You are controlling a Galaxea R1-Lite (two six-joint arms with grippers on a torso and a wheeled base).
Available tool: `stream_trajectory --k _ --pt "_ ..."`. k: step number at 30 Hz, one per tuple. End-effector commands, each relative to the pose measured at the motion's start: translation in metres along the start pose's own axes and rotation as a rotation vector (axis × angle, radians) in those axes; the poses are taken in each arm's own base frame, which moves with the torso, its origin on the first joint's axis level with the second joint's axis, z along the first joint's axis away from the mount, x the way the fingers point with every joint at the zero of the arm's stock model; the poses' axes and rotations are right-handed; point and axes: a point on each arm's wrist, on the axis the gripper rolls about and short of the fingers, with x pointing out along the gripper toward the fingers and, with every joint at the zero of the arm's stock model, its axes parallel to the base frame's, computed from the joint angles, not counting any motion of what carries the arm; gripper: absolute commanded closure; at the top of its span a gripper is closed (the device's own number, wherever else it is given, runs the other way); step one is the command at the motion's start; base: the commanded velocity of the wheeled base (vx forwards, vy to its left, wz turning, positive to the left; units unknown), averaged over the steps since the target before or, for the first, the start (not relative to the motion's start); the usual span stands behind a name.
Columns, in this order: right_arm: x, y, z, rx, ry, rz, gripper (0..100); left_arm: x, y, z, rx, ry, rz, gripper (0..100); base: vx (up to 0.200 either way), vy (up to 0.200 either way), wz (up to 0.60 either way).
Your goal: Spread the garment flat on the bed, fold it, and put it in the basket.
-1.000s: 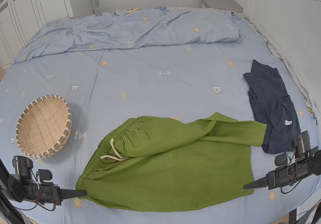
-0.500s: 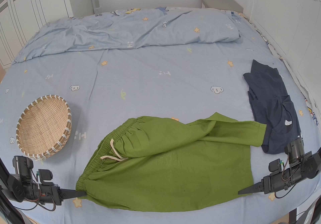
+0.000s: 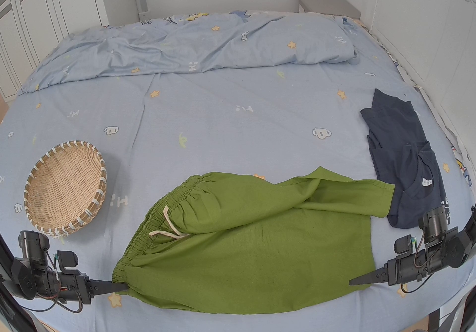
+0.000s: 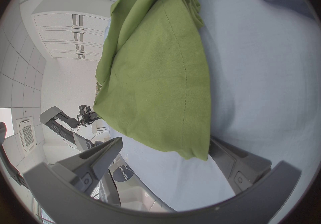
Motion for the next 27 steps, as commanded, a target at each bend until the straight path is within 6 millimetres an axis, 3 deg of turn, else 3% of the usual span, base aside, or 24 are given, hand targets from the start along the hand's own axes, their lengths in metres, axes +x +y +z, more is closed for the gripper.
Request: stream_trajectory --k 1,2,14,21,27 --pt "0.002 -0.004 -0.003 0.026 0.018 -0.012 0 -0.001 -0.002 -0.004 -0.016 0.005 0.0 100 0.0 0.0 0.0" --pt "0.001 -0.004 -0.004 0.029 0.017 -0.013 100 -0.001 -0.002 -0.005 -0.017 0.006 0.0 100 0.0 0.0 0.0" --pt "-0.008 -0.011 -0.011 0.078 -0.012 -0.042 100 -0.004 -0.001 -0.004 -0.026 -0.01 0.015 100 0.0 0.0 0.0" --pt "-0.016 0.001 -0.017 0.04 -0.025 -0.042 100 -0.023 -0.009 -0.014 -0.131 -0.061 0.12 100 0.0 0.0 0.0" --pt "-0.022 0.012 -0.028 0.053 0.024 -0.038 100 -0.026 -0.02 -0.024 -0.171 -0.027 0.158 100 0.0 0.0 0.0"
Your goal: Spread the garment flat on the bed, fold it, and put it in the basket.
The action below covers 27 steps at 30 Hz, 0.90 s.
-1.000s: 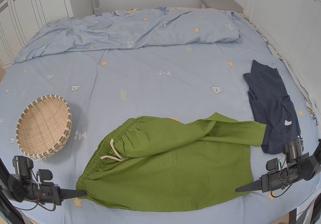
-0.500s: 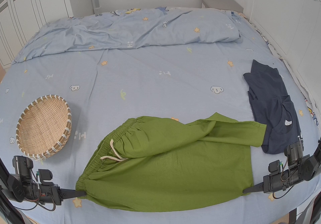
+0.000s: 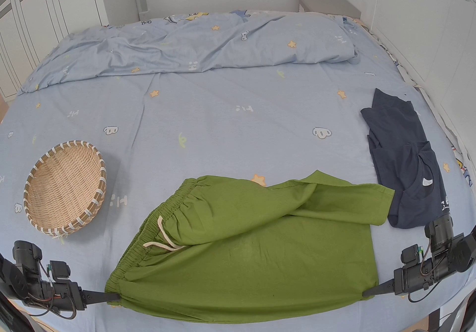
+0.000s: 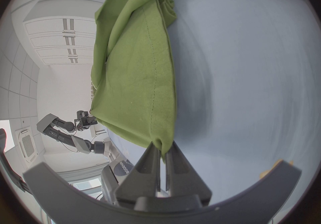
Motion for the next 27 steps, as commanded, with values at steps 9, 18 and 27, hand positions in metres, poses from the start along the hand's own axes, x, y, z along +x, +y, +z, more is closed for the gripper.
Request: stream_trajectory --k 9,18,27 --pt "-0.01 0.011 -0.028 -0.002 0.047 -0.066 100 -0.008 -0.014 -0.02 -0.045 0.049 0.09 100 0.0 0.0 0.0" --pt "-0.01 0.009 -0.033 0.016 0.059 -0.095 100 -0.007 -0.015 -0.025 -0.06 0.099 0.132 100 0.0 0.0 0.0" --pt "-0.008 0.007 -0.032 0.014 0.072 -0.095 0 -0.005 -0.016 -0.028 -0.056 0.151 0.152 0 0.0 0.0 0.0"
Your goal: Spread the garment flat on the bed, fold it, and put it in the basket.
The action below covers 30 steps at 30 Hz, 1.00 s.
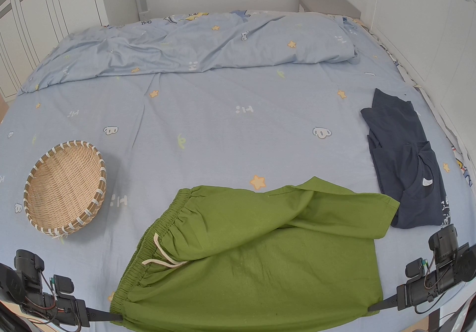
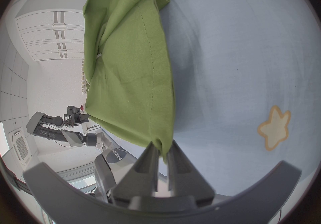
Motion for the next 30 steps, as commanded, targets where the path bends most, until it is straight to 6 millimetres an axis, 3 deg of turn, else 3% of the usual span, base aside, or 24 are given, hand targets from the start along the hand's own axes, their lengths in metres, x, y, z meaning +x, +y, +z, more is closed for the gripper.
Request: stream_trajectory --k 1,10,15,19,25,30 --pt "0.001 0.0 0.0 0.003 0.01 0.003 0 0.001 -0.001 -0.005 -0.013 0.015 -0.004 0 0.0 0.0 0.0" --pt "-0.002 0.002 -0.001 -0.028 -0.026 0.006 0 0.0 -0.001 -0.003 0.006 0.002 -0.003 0 0.0 0.0 0.0" --pt "-0.025 0.014 0.006 -0.125 -0.216 0.003 0 -0.008 -0.01 0.012 0.107 -0.095 0.011 0 0.0 0.0 0.0" --pt "-0.051 0.026 0.019 -0.2 -0.383 -0.013 0 -0.021 -0.033 0.051 0.177 -0.128 0.001 0 0.0 0.0 0.0" --pt "-0.071 0.034 0.038 -0.226 -0.474 -0.036 0 -0.031 -0.073 0.095 0.258 -0.094 -0.051 0 0.0 0.0 0.0" --pt "-0.1 0.057 0.08 -0.325 -0.59 -0.041 0 -0.031 -0.105 0.153 0.327 -0.118 -0.102 0 0.0 0.0 0.0"
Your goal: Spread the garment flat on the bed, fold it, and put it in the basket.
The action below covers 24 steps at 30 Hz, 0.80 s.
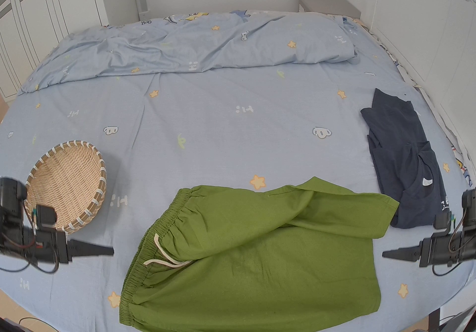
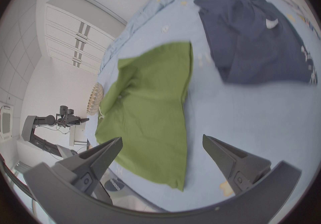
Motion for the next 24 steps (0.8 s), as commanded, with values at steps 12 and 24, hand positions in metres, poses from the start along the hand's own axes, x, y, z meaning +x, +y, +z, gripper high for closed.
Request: stream_trajectory --k 12,24 --pt "-0.032 0.054 0.127 -0.286 -0.312 0.022 0 0.078 -0.056 0.176 0.068 -0.029 -0.034 0 0.0 0.0 0.0" --pt "-0.013 0.047 0.125 -0.26 -0.246 0.032 0 0.162 -0.024 0.187 -0.012 0.158 -0.02 0 0.0 0.0 0.0"
